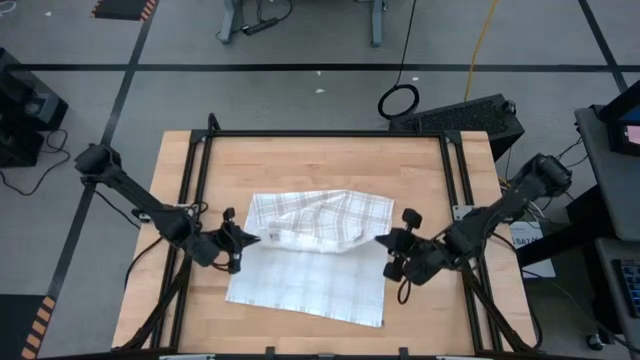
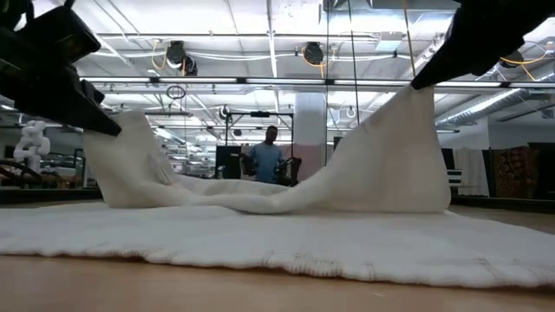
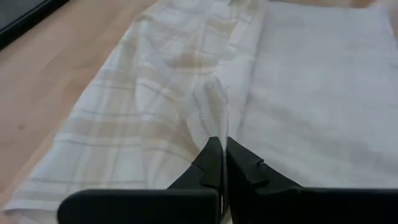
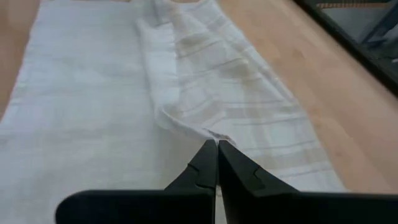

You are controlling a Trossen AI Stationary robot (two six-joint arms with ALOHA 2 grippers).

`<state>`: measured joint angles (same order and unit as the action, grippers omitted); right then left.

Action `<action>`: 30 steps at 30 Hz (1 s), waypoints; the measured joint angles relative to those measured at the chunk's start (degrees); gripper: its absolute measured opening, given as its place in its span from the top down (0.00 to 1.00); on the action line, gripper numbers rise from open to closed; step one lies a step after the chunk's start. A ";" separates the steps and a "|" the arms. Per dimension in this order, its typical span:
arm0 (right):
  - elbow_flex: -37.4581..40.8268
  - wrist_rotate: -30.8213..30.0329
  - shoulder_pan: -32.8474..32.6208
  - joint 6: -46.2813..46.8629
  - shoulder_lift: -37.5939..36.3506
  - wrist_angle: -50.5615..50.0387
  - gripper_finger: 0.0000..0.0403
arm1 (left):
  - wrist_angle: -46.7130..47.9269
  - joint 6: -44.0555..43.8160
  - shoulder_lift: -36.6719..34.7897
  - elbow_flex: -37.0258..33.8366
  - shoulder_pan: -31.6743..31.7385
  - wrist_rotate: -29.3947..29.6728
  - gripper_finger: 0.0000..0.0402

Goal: Roll towel
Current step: Roll the white kitchen towel

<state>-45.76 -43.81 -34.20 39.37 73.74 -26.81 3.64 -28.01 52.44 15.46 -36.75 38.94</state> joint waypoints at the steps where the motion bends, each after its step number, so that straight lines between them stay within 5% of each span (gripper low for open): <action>1: 0.00 0.25 -0.24 0.57 0.67 -0.14 1.00 | -0.25 -0.06 0.42 -0.14 -0.07 0.03 0.98; 12: 0.00 0.27 -0.41 3.46 5.02 3.32 1.00 | -0.80 -1.75 8.23 -0.15 -0.05 5.23 0.96; 23: 0.00 0.11 -0.41 2.62 5.02 6.16 1.00 | -8.44 -3.11 16.95 -0.15 1.10 11.96 0.67; 30: 0.00 -0.95 -0.36 1.51 5.02 6.89 1.00 | -14.08 0.06 18.65 -0.13 3.28 13.40 0.62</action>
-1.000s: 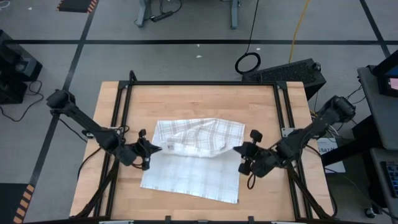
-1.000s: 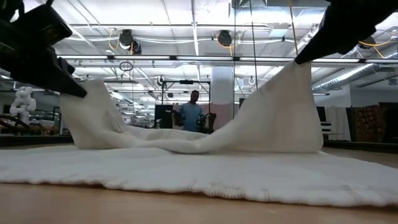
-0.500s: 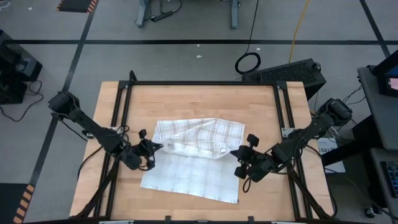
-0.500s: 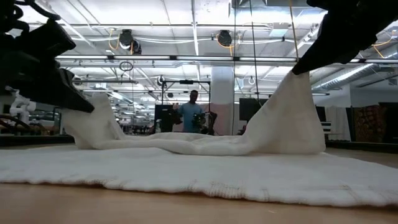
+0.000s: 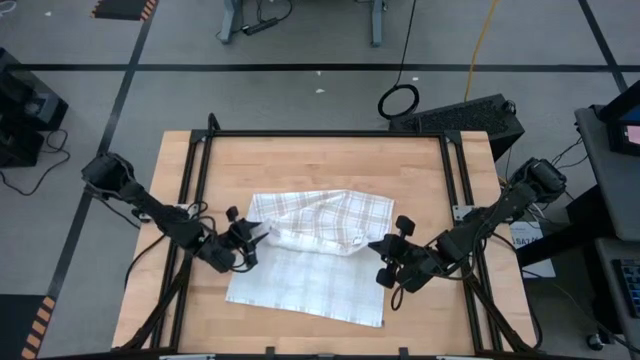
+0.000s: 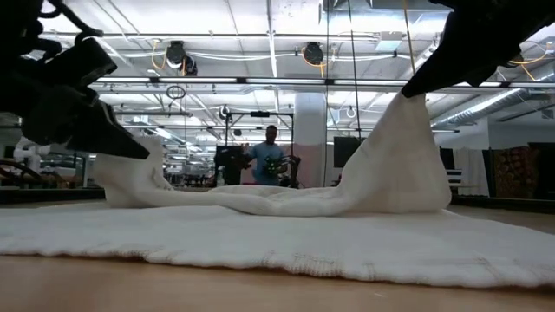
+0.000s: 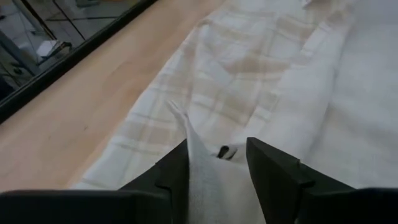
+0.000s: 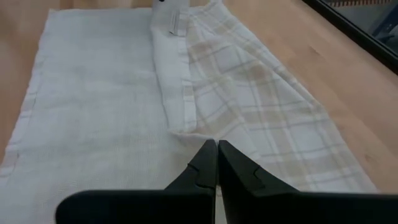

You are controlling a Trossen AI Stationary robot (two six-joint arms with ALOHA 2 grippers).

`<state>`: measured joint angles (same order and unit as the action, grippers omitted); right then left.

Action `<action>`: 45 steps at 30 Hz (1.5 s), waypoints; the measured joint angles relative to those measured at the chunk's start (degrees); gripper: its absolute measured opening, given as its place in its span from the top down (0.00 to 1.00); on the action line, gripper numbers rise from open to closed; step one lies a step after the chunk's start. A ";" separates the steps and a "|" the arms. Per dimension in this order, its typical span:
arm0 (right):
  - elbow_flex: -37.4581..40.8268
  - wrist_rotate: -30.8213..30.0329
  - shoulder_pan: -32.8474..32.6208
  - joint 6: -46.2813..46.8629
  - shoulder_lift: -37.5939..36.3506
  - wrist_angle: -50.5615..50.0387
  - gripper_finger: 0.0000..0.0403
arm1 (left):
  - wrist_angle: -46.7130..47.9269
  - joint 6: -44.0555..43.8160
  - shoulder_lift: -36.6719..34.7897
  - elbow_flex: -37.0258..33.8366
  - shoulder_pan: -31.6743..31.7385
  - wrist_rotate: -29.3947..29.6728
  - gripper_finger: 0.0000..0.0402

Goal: Roll towel
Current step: Roll the white kitchen towel

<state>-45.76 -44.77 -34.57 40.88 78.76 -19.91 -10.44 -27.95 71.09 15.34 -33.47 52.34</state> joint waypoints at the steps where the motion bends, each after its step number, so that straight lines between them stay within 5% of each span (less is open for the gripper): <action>1: 0.00 -0.16 0.00 0.00 -0.02 0.03 1.00 | -0.56 0.50 0.00 0.00 0.51 0.04 0.62; 26: 0.00 0.12 -0.04 -0.61 -0.02 0.22 1.00 | -1.70 4.50 -0.04 0.02 5.50 -8.55 0.70; 33: 0.00 0.13 -0.04 -0.61 -0.02 0.21 1.00 | 9.66 4.06 -0.07 3.57 4.02 -3.65 0.70; 39: 0.00 0.13 -0.04 -0.61 -0.02 0.32 1.00 | 24.92 -8.71 -0.07 6.18 4.19 -5.14 0.70; 45: 0.00 0.11 -0.04 -1.07 -0.02 0.34 1.00 | 26.77 -15.18 -0.07 6.18 3.05 -7.62 0.70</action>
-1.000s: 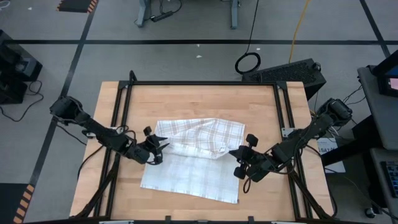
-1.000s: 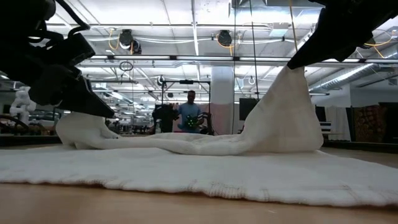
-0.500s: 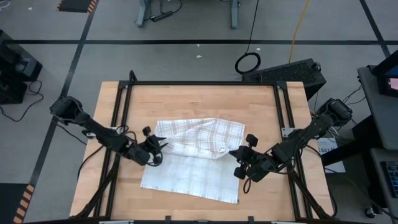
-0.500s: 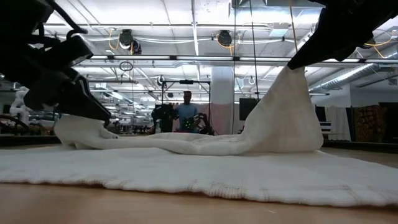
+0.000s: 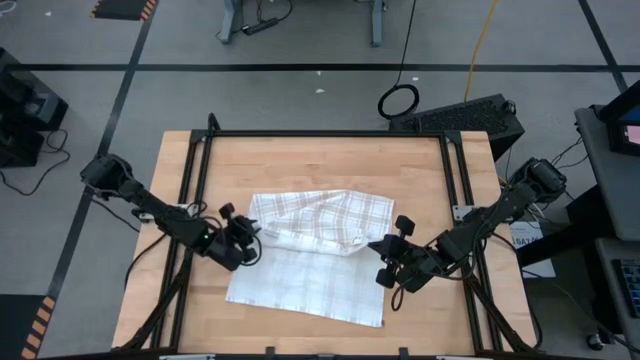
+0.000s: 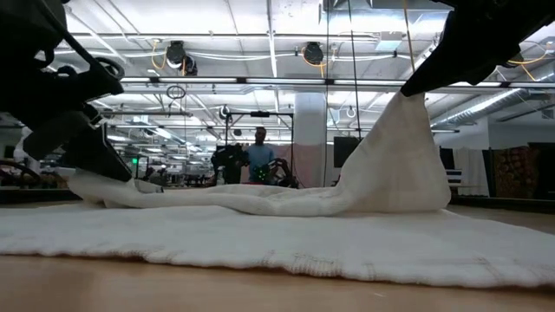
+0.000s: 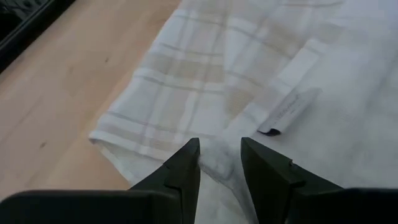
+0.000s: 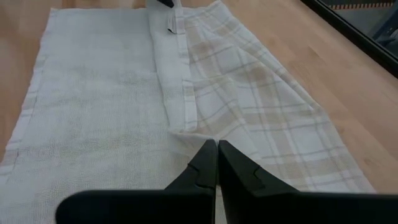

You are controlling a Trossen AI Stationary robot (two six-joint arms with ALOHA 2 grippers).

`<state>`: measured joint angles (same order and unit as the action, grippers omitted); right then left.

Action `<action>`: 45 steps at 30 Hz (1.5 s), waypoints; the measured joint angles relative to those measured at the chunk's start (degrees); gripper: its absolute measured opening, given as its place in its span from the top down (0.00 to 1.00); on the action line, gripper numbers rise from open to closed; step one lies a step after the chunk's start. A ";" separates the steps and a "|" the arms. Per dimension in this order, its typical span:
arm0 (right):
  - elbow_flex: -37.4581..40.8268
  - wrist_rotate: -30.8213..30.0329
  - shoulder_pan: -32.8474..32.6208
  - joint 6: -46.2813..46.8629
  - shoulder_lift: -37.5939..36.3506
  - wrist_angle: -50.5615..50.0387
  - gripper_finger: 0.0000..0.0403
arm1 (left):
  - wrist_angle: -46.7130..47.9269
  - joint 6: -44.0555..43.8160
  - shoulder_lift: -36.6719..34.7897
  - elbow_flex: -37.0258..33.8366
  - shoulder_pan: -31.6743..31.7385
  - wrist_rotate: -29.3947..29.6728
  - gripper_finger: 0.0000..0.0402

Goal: Roll towel
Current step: Roll the white kitchen towel

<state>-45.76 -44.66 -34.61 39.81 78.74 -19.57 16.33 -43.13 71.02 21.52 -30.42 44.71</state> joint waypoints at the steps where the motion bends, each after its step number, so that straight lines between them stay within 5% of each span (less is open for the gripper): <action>1: 0.00 -0.01 0.00 0.00 0.00 0.02 1.00 | -0.48 0.05 0.00 0.00 -0.25 -0.31 0.70; 9: 0.00 -0.01 0.00 0.00 0.00 0.04 1.00 | -1.30 -1.42 0.00 0.02 -0.89 -2.46 0.70; 20: 0.00 -0.01 0.00 0.00 0.00 0.07 1.00 | -3.96 0.33 0.00 0.02 -0.90 1.70 0.71; 27: 0.00 -0.20 0.00 -0.02 0.00 0.07 1.00 | -3.58 0.87 0.00 0.02 -0.90 0.93 0.96; 31: -0.01 -0.65 0.07 -1.02 -0.16 0.04 1.00 | -3.58 3.93 -0.16 0.36 -0.90 2.94 0.98; 40: -3.70 -10.85 5.01 -20.39 -9.46 -0.33 1.00 | -6.80 39.79 -10.45 11.95 5.56 23.03 0.99; 42: -3.91 -11.28 7.10 -24.87 -13.01 -0.28 1.00 | -13.61 52.11 -13.78 13.98 9.02 20.65 0.99; 45: -3.91 -11.11 11.46 -31.83 -18.45 -0.41 1.00 | -26.31 68.97 -18.48 15.55 15.75 7.52 0.99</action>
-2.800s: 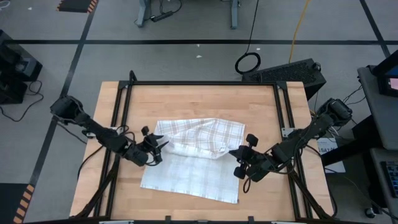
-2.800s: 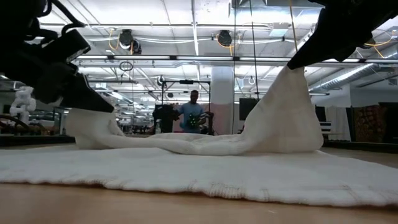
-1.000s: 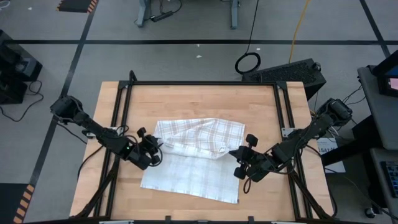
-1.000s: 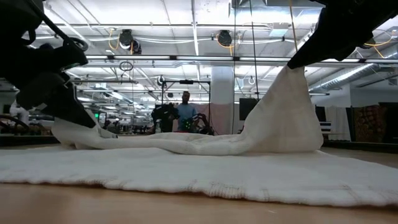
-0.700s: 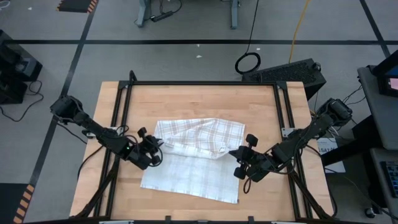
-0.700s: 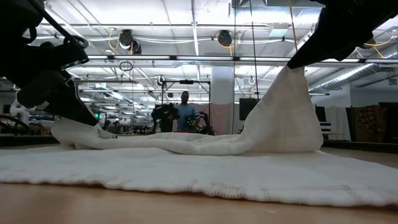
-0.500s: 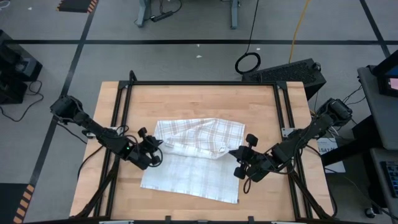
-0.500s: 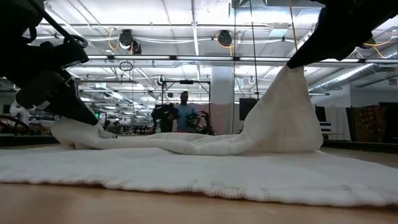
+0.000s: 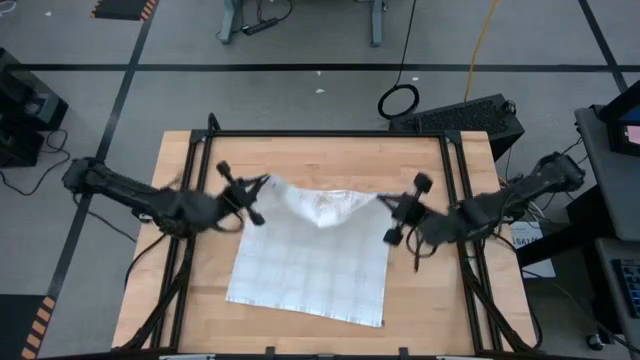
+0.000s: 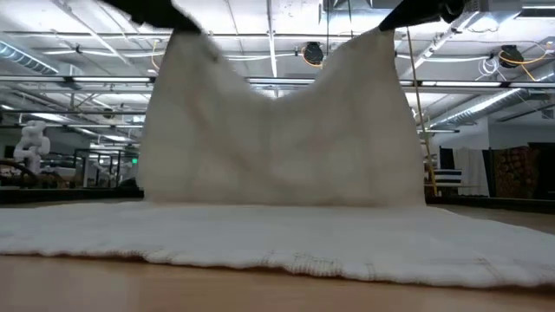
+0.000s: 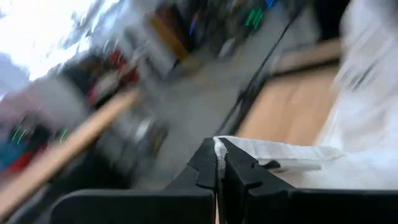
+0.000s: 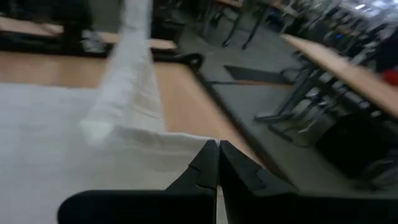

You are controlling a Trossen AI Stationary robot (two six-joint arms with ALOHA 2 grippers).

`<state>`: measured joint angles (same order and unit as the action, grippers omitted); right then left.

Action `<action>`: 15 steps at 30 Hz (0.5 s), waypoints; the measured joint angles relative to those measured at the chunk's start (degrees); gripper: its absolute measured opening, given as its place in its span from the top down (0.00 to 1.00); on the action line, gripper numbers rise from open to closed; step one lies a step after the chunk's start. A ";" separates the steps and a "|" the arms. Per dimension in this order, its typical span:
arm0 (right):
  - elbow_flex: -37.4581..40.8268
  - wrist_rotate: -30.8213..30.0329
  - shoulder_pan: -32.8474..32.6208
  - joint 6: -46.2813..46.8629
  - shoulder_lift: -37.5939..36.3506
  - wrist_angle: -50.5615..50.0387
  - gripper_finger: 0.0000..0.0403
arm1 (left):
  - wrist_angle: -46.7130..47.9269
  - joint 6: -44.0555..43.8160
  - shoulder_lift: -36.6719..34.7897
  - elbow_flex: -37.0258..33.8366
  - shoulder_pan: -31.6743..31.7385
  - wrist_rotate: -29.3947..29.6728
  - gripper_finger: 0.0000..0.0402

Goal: Roll towel
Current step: Roll the white kitchen towel

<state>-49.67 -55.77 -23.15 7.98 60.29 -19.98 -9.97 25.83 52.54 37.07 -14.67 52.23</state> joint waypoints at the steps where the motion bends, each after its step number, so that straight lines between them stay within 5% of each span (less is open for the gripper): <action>1: 0.00 0.09 1.72 -2.27 -2.15 0.22 1.00 | -3.08 3.80 -1.46 0.66 2.52 -4.14 0.99; 5: 0.00 0.71 8.65 -10.11 -10.56 3.48 1.00 | -7.66 10.58 -5.59 4.39 13.86 -16.30 0.99; 11: 0.00 10.62 13.11 -10.33 -18.50 4.36 1.00 | -1.41 4.10 -7.00 7.08 25.62 -35.95 0.99; 15: 0.00 9.82 13.31 -6.45 -18.81 -0.16 1.00 | 2.12 2.96 -6.58 7.01 30.77 -35.86 0.99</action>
<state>-49.67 -45.94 -9.84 1.52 41.48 -20.14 -7.86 28.79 45.96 44.07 16.11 16.38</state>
